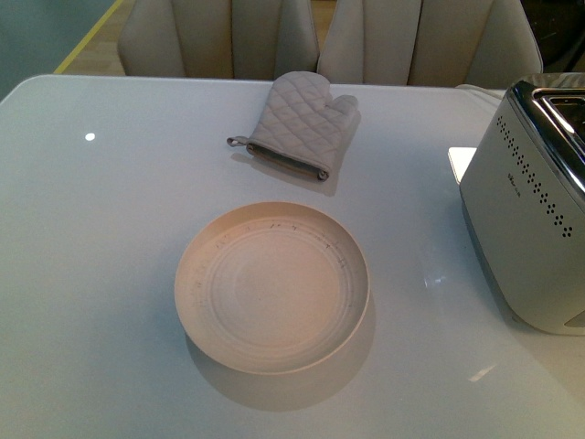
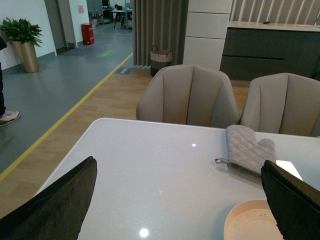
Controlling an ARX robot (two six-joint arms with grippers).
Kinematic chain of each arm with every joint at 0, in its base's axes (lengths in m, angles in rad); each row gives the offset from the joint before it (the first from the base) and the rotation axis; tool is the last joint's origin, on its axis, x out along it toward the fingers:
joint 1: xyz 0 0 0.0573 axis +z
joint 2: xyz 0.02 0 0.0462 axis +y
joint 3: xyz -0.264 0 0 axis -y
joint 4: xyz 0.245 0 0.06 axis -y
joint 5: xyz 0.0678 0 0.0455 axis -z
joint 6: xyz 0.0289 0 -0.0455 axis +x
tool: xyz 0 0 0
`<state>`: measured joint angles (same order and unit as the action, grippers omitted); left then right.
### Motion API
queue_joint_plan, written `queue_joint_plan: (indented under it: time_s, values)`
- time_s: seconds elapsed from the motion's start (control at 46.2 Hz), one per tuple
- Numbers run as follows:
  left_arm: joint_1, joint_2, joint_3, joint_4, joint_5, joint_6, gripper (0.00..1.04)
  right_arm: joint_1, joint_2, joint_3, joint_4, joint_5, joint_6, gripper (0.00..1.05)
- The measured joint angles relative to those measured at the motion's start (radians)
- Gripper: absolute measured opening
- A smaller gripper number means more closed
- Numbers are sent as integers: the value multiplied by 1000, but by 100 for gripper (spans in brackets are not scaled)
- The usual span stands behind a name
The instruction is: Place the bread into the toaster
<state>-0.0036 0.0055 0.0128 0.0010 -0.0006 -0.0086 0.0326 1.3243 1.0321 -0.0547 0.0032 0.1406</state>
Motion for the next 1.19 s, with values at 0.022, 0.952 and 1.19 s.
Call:
queue_joint_plan:
  time_s: [0.022, 0.952, 1.19]
  values:
    - [0, 0, 0, 0, 0, 0, 98, -6, -4, -4, -8, 5, -17, 3]
    - [0, 0, 0, 0, 0, 0, 98, -78, 92, -131, 20, 53, -195, 3]
    - [0, 0, 0, 0, 0, 0, 98, -79, 129, -126, -21, 59, -211, 3]
